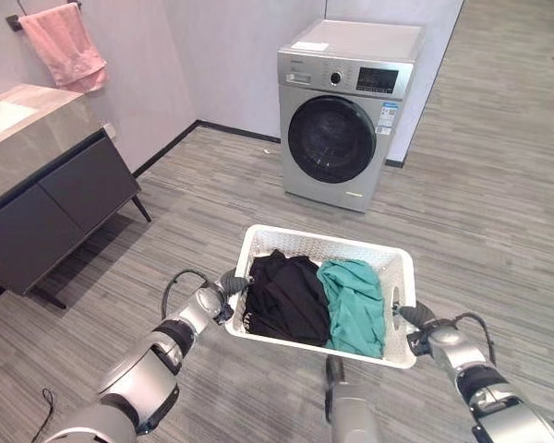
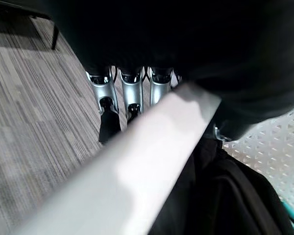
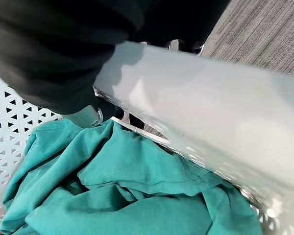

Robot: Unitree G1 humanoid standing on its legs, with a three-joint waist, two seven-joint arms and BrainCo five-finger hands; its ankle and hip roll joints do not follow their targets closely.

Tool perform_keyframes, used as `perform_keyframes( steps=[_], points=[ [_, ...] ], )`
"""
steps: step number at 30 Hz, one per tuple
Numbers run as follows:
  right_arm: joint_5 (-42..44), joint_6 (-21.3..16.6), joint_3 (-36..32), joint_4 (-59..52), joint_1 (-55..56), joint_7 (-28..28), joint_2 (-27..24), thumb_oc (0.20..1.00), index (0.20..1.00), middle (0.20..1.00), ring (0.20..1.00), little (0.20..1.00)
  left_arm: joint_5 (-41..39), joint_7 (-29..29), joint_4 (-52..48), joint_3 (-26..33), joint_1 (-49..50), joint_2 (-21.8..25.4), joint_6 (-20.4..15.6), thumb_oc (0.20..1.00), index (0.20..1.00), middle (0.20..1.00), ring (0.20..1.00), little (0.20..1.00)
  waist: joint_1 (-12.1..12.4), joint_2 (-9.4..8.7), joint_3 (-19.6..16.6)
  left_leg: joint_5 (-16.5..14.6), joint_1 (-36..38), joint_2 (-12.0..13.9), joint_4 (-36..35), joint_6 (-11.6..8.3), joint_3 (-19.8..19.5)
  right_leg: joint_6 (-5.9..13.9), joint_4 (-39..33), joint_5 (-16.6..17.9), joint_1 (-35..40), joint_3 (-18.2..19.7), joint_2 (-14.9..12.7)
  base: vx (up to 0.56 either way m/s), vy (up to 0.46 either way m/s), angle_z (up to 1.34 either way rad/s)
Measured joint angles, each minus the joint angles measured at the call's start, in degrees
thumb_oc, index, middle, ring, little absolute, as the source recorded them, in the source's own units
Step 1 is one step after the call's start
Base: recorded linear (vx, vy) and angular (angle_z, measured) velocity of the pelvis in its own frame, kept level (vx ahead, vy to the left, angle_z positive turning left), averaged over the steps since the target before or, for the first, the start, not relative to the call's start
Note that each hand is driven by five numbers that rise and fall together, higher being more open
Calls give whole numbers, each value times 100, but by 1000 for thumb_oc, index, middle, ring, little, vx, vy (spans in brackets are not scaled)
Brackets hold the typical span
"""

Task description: Grab the laundry basket,head to the washer,open it,put in the laundry and shut it.

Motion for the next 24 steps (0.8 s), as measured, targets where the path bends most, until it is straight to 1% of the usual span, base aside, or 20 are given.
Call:
perform_keyframes(
  steps=[1,2,3,4,5,7,8,10,11,12,13,14,15,16,17,18,20,22,23,24],
  points=[
    [-52,-2,2,5,84,80,-45,200,200,200,200,200,53,-4,113,10,115,-111,-18,200,200,200,200,200,-33,198,-186,-357,299,272,23,-280,-67,91,306,257,164,-443,77,372,-193,20],
    [-91,-7,-2,90,45,64,-60,200,200,200,200,200,62,0,177,9,106,-181,-19,200,200,200,200,200,-32,297,-249,-311,291,435,214,-401,-91,19,475,578,189,-598,177,393,-225,19],
    [-92,-8,-3,193,-11,89,-67,200,200,200,200,200,67,-1,180,9,103,-200,-30,200,200,200,200,200,-47,298,-250,-141,360,540,346,-646,-142,-134,615,759,275,-683,212,274,-176,15],
    [-92,-4,3,178,-12,98,-120,200,200,200,200,200,67,-3,163,46,106,-236,-31,200,200,200,200,200,-49,306,-259,-68,348,610,549,-759,-131,-310,631,861,358,-759,229,502,-316,12],
    [-99,-4,22,121,-89,90,-251,200,200,200,200,200,64,0,183,115,102,-339,-31,200,200,200,200,200,-42,433,-328,350,265,877,1062,-946,-108,-696,587,578,669,-907,522,385,-241,2],
    [-108,-8,43,-118,-147,77,-327,200,200,200,200,200,64,10,169,369,103,-329,-57,200,200,200,200,200,-33,426,-324,782,96,989,1683,-1157,-111,-878,467,449,938,-926,726,339,-271,-20],
    [-115,-50,64,-211,-259,11,-367,200,200,200,200,200,62,30,159,511,98,-311,-92,200,200,200,200,200,-38,382,-317,990,-118,976,2212,-1292,-122,-1067,268,387,1278,-910,871,307,-299,-13],
    [-103,-55,53,-251,-256,-33,-420,200,200,200,200,200,59,30,88,512,81,-323,-132,200,200,200,200,200,-45,349,-302,2145,-722,1039,3347,-1416,-139,-1188,38,303,1619,-949,1014,162,-220,-12],
    [-101,-59,62,-265,-297,-40,-413,200,200,200,200,200,57,28,64,516,98,-285,-121,200,200,200,200,200,3,258,-270,2107,-1206,1019,4154,-1448,-108,-1238,-153,386,1873,-927,1051,151,-238,-17],
    [-98,-78,50,-369,-234,-47,-445,200,200,200,200,200,57,12,7,635,100,-282,-101,200,200,200,200,200,-7,195,-257,2283,-1545,917,4385,-1320,-147,-1388,-183,269,1933,-893,1053,205,-311,-6],
    [-89,-96,18,-390,-205,-42,-467,200,200,200,200,200,51,16,-95,658,90,-270,-108,200,200,200,200,200,-13,155,-226,2648,-1968,918,4845,-1155,-60,-1417,-280,251,2026,-920,1071,190,-163,-14],
    [-89,-95,8,-373,-203,-77,-391,200,200,200,200,200,51,13,-113,658,102,-221,-65,200,200,200,200,200,95,28,-135,2361,-2410,923,5144,-978,249,-1434,-436,303,2284,-868,1083,200,-161,-11],
    [-86,-106,-1,-433,-118,-89,-388,200,200,200,200,200,51,2,-133,655,101,-199,-62,200,200,200,200,200,85,-92,-81,2284,-2668,962,5159,-866,327,-1500,-502,257,2410,-905,1070,262,-108,-8],
    [-82,-126,-12,-466,-36,-121,-377,200,200,200,200,200,50,2,-224,629,97,-170,-62,200,200,200,200,200,94,-144,-63,2170,-2862,1068,5042,-707,512,-1549,-616,198,2522,-943,1073,153,7,19],
    [-68,-127,-21,-479,-11,-158,-340,200,200,200,200,200,46,2,-323,605,118,-113,-61,200,200,200,200,200,139,-236,-15,2024,-3080,1148,4671,-647,664,-1542,-704,158,2631,-948,1077,322,52,10],
    [-69,-130,-95,-543,5,-183,-312,200,200,200,200,200,34,4,-331,602,126,-92,-42,200,200,200,200,200,162,-275,12,1902,-3324,1248,3652,-617,725,-1474,-844,228,2737,-966,1143,216,69,-4],
    [-88,-140,-143,-554,31,-190,-281,200,200,200,200,200,9,3,-337,578,118,-71,-45,200,200,200,200,200,208,-205,28,1994,-3443,1300,2405,-755,659,-1464,-991,192,2894,-969,1265,240,72,-2],
    [-90,-140,-145,-552,63,-184,-269,200,200,200,200,200,4,10,-316,527,117,-62,-50,200,200,200,200,200,252,-173,42,2110,-3196,1305,841,-866,645,-1446,-1047,133,3033,-940,1344,291,76,-7],
    [-93,-141,-147,-513,100,-231,-234,200,200,200,200,200,3,13,-311,421,127,-56,-51,200,200,200,200,200,313,-109,54,2266,-3042,1322,-79,-1026,536,-1363,-1177,57,3247,-882,1447,239,49,-9],
    [-93,-141,-148,-510,107,-252,-236,200,200,200,200,200,2,16,-312,397,126,-56,-52,200,200,200,200,200,320,-63,67,2317,-3053,1335,-230,-1069,526,-1355,-1177,6,3319,-881,1496,252,58,-13]
  ],
)
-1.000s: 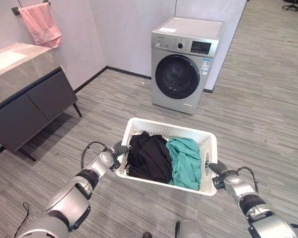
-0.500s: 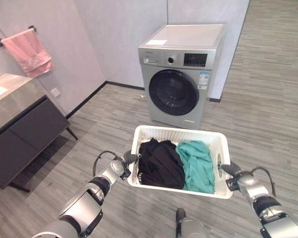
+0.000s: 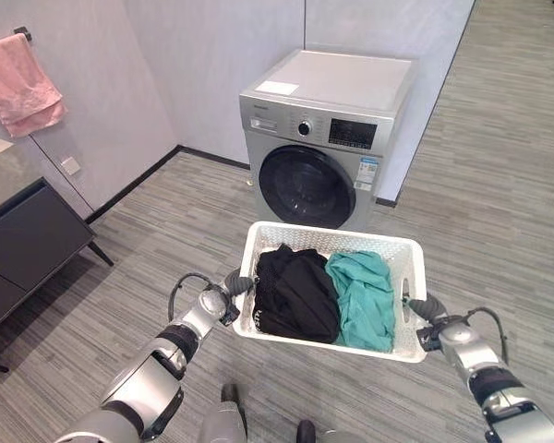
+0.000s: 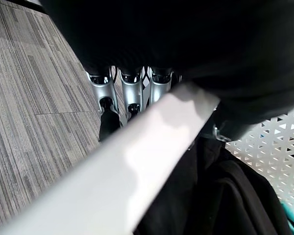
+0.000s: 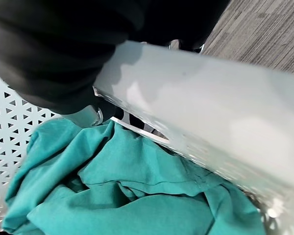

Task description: Grab the laundry basket,head to the washer,open it,put in the laundry and shut it.

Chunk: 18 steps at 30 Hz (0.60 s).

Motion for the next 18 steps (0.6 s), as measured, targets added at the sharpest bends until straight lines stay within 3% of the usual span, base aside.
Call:
perform_keyframes(
  steps=[4,5,7,8,10,11,15,18],
  points=[
    [-19,-2,56,33,2,-2,29,200,200,200,200,200,-2,4,45,-82,0,29,1,200,200,200,200,200,148,10,38,7,148,-195,56,28,-29,108,0,-224,252,226,-24,258,84,-27],
    [-37,-13,125,29,-6,10,63,200,200,200,200,200,-9,2,32,-184,9,139,-11,200,200,200,200,200,244,37,27,83,482,-304,-92,156,20,208,2,-330,397,395,-63,300,128,-49],
    [-62,-17,141,33,31,9,117,200,200,200,200,200,-9,2,24,-214,73,176,-37,200,200,200,200,200,204,78,2,52,748,-436,84,250,139,374,35,-501,550,454,-136,294,144,-28],
    [-95,-17,136,32,39,-15,171,200,200,200,200,200,-8,3,14,-211,101,206,-39,200,200,200,200,200,188,33,10,60,920,-549,-35,618,203,465,46,-597,626,486,-240,168,114,-19],
    [-229,-28,109,17,48,-14,206,200,200,200,200,200,-7,5,1,-203,124,236,-31,200,200,200,200,200,225,-18,4,-99,1085,-985,-138,950,419,775,296,-781,583,469,-733,180,149,-10],
    [-234,-32,98,5,46,-19,222,200,200,200,200,200,-8,7,-2,-172,124,241,-31,200,200,200,200,200,245,-15,4,-175,1095,-1108,-126,1056,449,829,322,-814,579,470,-855,204,173,5],
    [-418,-38,52,-20,39,-17,410,200,200,200,200,200,-10,1,-134,-172,241,448,-29,200,200,200,200,200,419,4,8,-351,1352,-1308,-268,1283,688,1040,437,-837,587,484,-1135,142,142,-25],
    [-446,-42,-91,0,36,-15,399,200,200,200,200,200,-10,-1,-298,-180,254,459,-36,200,200,200,200,200,409,66,-10,-456,1543,-1333,-346,1317,753,1199,941,-931,483,475,-1169,73,172,-17]
  ],
)
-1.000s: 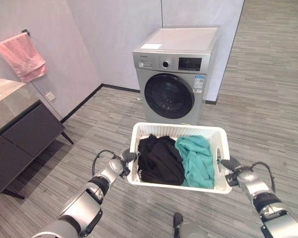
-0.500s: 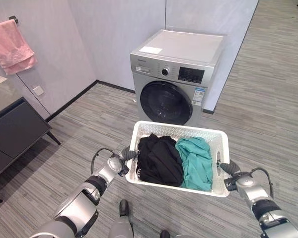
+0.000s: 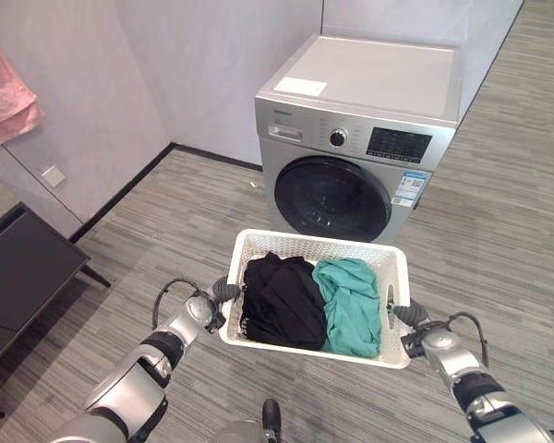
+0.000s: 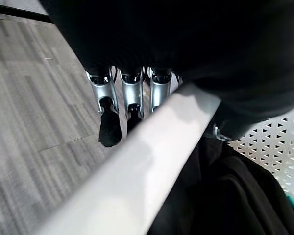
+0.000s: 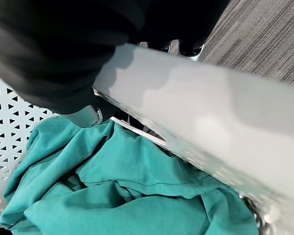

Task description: Grab the laundry basket,head to the washer,open it,put in the laundry and shut it.

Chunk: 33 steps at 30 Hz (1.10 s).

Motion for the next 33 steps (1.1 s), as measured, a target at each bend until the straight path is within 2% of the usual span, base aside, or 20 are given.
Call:
perform_keyframes(
  steps=[1,2,3,4,5,6,7,8,9,10,11,12,13,16,20,22,25,33],
  points=[
    [1,-2,-61,7,-5,15,-41,200,200,200,200,200,0,7,-15,-41,-28,-42,2,200,200,200,200,200,-49,78,1,-28,2,0,14,15,-8,110,732,-91,-352,36,58,25,163,43],
    [7,-3,-92,14,35,28,-160,200,200,200,200,200,5,4,-126,-105,-45,-83,3,200,200,200,200,200,-271,145,15,-24,39,58,30,25,-266,226,2745,-175,-1249,234,15,58,81,60],
    [7,-8,-94,12,69,37,-164,200,200,200,200,200,7,6,-116,-173,-36,-79,7,200,200,200,200,200,-301,23,-19,-78,104,-56,54,96,-281,250,3627,-194,-1711,572,-81,91,20,55],
    [7,-9,-92,-2,52,45,-167,200,200,200,200,200,7,8,-99,-186,-27,-72,9,200,200,200,200,200,-295,15,-18,-181,165,-104,40,205,-301,266,3618,-273,-1861,653,-105,81,-52,6],
    [6,-10,-91,-19,20,51,-158,200,200,200,200,200,6,20,-71,-184,-42,-61,9,200,200,200,200,200,-293,31,-13,-197,189,-112,34,219,-297,192,3572,-381,-1992,618,-170,31,-122,-13],
    [4,-19,-86,-40,16,71,-161,200,200,200,200,200,5,22,-30,-173,-53,-66,9,200,200,200,200,200,-287,113,-8,-199,206,-69,2,214,-280,45,3138,-630,-2043,255,-314,9,-119,-22],
    [3,-19,-13,-25,18,110,-154,200,200,200,200,200,5,19,35,-170,-79,-62,8,200,200,200,200,200,-274,231,-7,-226,214,48,23,172,-246,72,2167,-646,-2136,-126,-453,32,-108,-16],
    [6,-18,77,-6,28,121,-152,200,200,200,200,200,7,19,71,-138,-106,-54,9,200,200,200,200,200,-292,233,3,-259,204,113,45,118,-238,156,1413,-237,-2344,-121,-541,95,-116,-4],
    [6,-17,77,-5,42,125,-151,200,200,200,200,200,8,15,71,-125,-84,-61,8,200,200,200,200,200,-303,197,18,-286,229,166,34,46,-266,168,1026,138,-2478,-66,-576,110,-123,22],
    [7,-17,76,-42,124,131,-143,200,200,200,200,200,19,8,63,-116,-46,-62,8,200,200,200,200,200,-300,131,1,-315,274,230,27,-61,-288,177,805,402,-2430,37,-541,102,-115,26],
    [6,-16,75,-51,182,140,-111,200,200,200,200,200,18,2,56,-108,-7,-52,8,200,200,200,200,200,-262,25,-59,-319,380,249,26,-177,-269,133,644,542,-2315,-24,-524,62,-92,18],
    [4,-15,75,-50,202,144,-90,200,200,200,200,200,17,4,53,-90,37,-51,8,200,200,200,200,200,-197,-39,-99,-367,467,286,26,-281,-274,112,356,927,-2126,-164,-517,46,-81,-1],
    [3,-17,70,-53,203,139,-93,200,200,200,200,200,17,4,21,-66,99,-51,3,200,200,200,200,200,-148,-36,-140,-431,514,362,50,-382,-278,108,95,1319,-1987,-301,-459,27,-80,-7],
    [1,-23,64,-104,204,118,-152,200,200,200,200,200,15,23,-177,75,293,-70,-15,200,200,200,200,200,-120,142,-267,-450,502,721,36,-476,-358,-149,-963,1806,-1399,-485,25,6,-67,1],
    [0,-22,26,-259,242,106,-321,200,200,200,200,200,19,26,-191,209,310,-205,-28,200,200,200,200,200,-194,141,-268,-351,455,865,52,-624,-408,-350,-958,1756,-1346,-655,186,27,-50,14],
    [1,-56,9,-276,246,103,-346,200,200,200,200,200,18,27,-197,237,297,-225,-54,200,200,200,200,200,-197,153,-275,-343,467,895,1,-646,-426,-343,-961,1732,-1347,-688,215,16,-37,13],
    [1,-72,-3,-269,248,106,-343,200,200,200,200,200,18,29,-190,252,281,-229,-60,200,200,200,200,200,-176,156,-277,-427,464,904,-8,-778,-452,-279,-964,1722,-1350,-754,212,14,-11,15],
    [-67,-74,42,-241,255,161,-335,200,200,200,200,200,18,27,-151,250,304,-226,-59,200,200,200,200,200,-145,158,-279,-477,455,771,-1,-698,-437,-195,-971,1717,-1354,-715,55,6,-2,0]
  ],
)
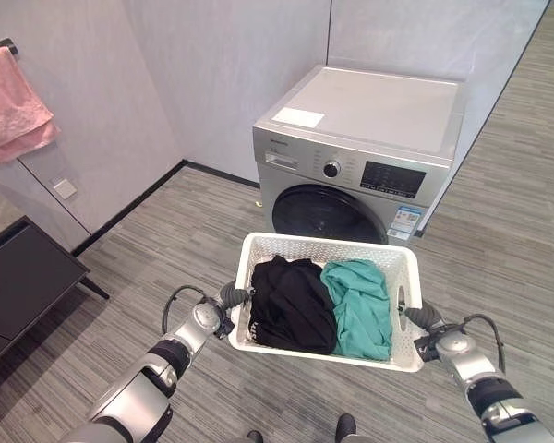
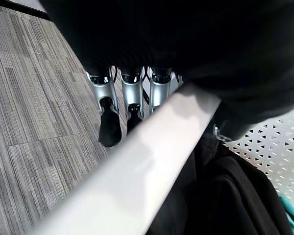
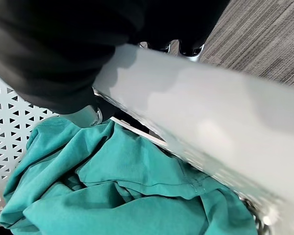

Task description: Grab the laundry basket,head to the washer,open it,put in the laundry and shut it.

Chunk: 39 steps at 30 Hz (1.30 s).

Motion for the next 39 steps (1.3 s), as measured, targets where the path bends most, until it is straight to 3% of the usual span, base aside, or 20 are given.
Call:
perform_keyframes(
  steps=[8,10,14,25,32,36,39],
  points=[
    [-15,0,0,-7,26,-20,87,200,200,200,200,200,149,40,-197,104,130,18,105,200,200,200,200,200,-36,77,-91,7,-24,37,-20,-16,20,14,1,9,-39,-7,-15,0,0,-1],
    [247,-15,-119,-11,305,-290,466,200,200,200,200,200,640,393,-1229,715,702,179,267,200,200,200,200,200,-99,-16,-513,56,-278,101,-227,-63,66,-44,-25,-23,-390,-45,34,2,4,4],
    [383,-20,-126,-17,462,-310,724,200,200,200,200,200,747,515,-1448,893,723,268,350,200,200,200,200,200,-181,-8,-537,98,-259,136,-263,-125,85,-30,-35,-13,-385,-62,65,2,3,3],
    [357,-19,-131,-264,509,-390,694,200,200,200,200,200,833,593,-1451,964,770,272,352,200,200,200,200,200,-173,-53,-508,95,-245,143,-268,-129,138,-15,-40,-30,-381,-54,68,0,4,0],
    [191,34,-422,-1573,1003,-438,390,200,200,200,200,200,834,609,-2128,1170,903,420,323,200,200,200,200,200,-179,-191,-408,100,-327,161,-268,-132,166,-14,-38,-41,-505,-1,94,-23,34,-4],
    [55,35,-841,-2440,1333,-420,327,200,200,200,200,200,850,610,-2943,1346,981,642,301,200,200,200,200,200,-154,-377,-235,95,-468,173,-190,-135,352,-44,10,59,-720,228,137,-103,84,-24],
    [51,32,-891,-2507,1272,-420,329,200,200,200,200,200,863,608,-2980,1381,873,689,269,200,200,200,200,200,-205,-519,-105,93,-512,160,-148,-138,432,-68,11,110,-805,316,145,-72,129,-19]
  ],
)
